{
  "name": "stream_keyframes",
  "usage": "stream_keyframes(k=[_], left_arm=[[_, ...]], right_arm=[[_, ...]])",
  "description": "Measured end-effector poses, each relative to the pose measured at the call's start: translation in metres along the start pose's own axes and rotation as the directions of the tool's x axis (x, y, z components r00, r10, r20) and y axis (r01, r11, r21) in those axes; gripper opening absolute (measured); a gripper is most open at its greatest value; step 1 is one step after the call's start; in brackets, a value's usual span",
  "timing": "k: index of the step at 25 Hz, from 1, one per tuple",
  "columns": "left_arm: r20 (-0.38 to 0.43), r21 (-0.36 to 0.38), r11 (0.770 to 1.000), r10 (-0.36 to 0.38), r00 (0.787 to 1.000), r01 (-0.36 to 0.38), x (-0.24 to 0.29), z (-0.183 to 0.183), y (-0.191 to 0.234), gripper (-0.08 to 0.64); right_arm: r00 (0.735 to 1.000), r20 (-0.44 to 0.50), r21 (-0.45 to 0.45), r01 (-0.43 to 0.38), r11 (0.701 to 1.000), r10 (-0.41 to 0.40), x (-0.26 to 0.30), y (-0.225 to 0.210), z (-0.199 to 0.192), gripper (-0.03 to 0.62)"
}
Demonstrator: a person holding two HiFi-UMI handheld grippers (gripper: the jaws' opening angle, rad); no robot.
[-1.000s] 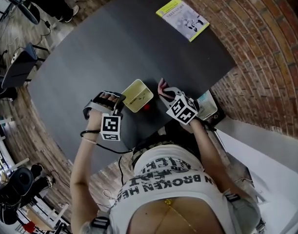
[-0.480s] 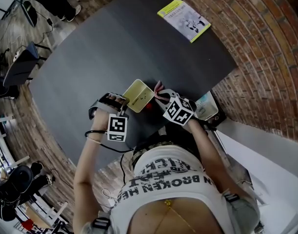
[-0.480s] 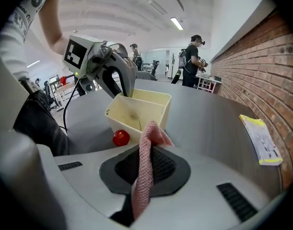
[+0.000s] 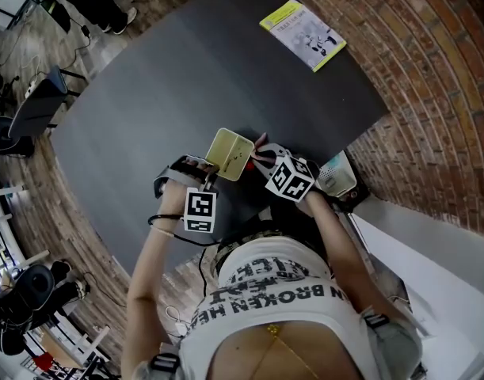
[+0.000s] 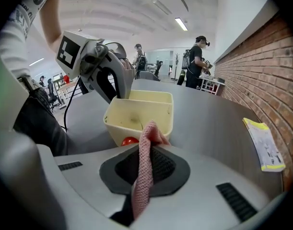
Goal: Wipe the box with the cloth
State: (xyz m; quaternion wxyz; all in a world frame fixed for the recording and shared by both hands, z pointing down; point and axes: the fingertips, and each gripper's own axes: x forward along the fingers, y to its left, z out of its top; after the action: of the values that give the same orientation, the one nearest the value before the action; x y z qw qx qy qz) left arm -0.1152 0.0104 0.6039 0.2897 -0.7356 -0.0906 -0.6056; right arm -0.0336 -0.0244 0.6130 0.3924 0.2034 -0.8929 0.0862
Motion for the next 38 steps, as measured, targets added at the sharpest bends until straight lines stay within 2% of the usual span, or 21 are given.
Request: stream_keyframes(k=[4, 6, 9, 12, 15, 20, 26, 28, 30, 33, 38], left_arm=[[0.017, -0.087, 0.996, -0.003, 1.000, 0.004, 0.001, 0.005, 0.003, 0.058], [0.032, -0.135, 0.991, -0.005, 0.999, 0.009, 0.001, 0.009, 0.004, 0.057], [0.065, -0.212, 0.977, -0.007, 0.998, 0.021, 0.003, 0.020, 0.007, 0.044], [0.082, -0.296, 0.955, 0.001, 0.997, 0.024, 0.004, 0.027, 0.012, 0.040], [0.080, -0.365, 0.931, 0.018, 0.997, 0.013, 0.004, 0.030, 0.017, 0.040], [0.082, -0.437, 0.899, 0.027, 0.996, 0.012, 0.007, 0.039, 0.022, 0.038], [0.108, -0.500, 0.865, 0.021, 0.994, 0.036, 0.011, 0.048, 0.027, 0.034], [0.115, -0.544, 0.838, 0.024, 0.993, 0.042, 0.011, 0.047, 0.028, 0.032], [0.122, -0.600, 0.799, 0.029, 0.992, 0.050, 0.013, 0.048, 0.031, 0.028], [0.122, -0.673, 0.737, 0.037, 0.992, 0.055, 0.014, 0.051, 0.037, 0.026], [0.100, -0.793, 0.608, 0.055, 0.993, 0.046, 0.019, 0.061, 0.050, 0.021]], right_arm=[[1.000, 0.006, -0.001, 0.005, 1.000, -0.005, -0.004, -0.005, 0.002, 0.017], [0.999, 0.016, 0.003, 0.038, 0.999, -0.038, -0.008, -0.008, 0.004, 0.017], [0.993, 0.020, 0.036, 0.118, 0.992, -0.119, -0.016, -0.020, -0.001, 0.017], [0.989, 0.013, 0.090, 0.144, 0.985, -0.146, -0.024, -0.027, -0.006, 0.017], [0.993, -0.009, 0.108, 0.121, 0.987, -0.120, -0.025, -0.024, -0.010, 0.017], [0.998, -0.037, 0.105, 0.053, 0.993, -0.049, -0.017, -0.011, -0.017, 0.017], [0.999, -0.040, 0.022, 0.022, 1.000, -0.021, -0.007, -0.005, -0.018, 0.017], [0.999, -0.039, -0.003, -0.016, 1.000, 0.015, -0.007, 0.000, -0.019, 0.017], [0.999, -0.040, -0.024, -0.037, 0.999, 0.036, -0.008, 0.005, -0.021, 0.017], [0.999, -0.046, -0.039, -0.025, 0.999, 0.024, -0.009, 0.009, -0.025, 0.017], [0.999, -0.034, -0.048, -0.025, 0.999, 0.023, -0.009, 0.012, -0.023, 0.017]])
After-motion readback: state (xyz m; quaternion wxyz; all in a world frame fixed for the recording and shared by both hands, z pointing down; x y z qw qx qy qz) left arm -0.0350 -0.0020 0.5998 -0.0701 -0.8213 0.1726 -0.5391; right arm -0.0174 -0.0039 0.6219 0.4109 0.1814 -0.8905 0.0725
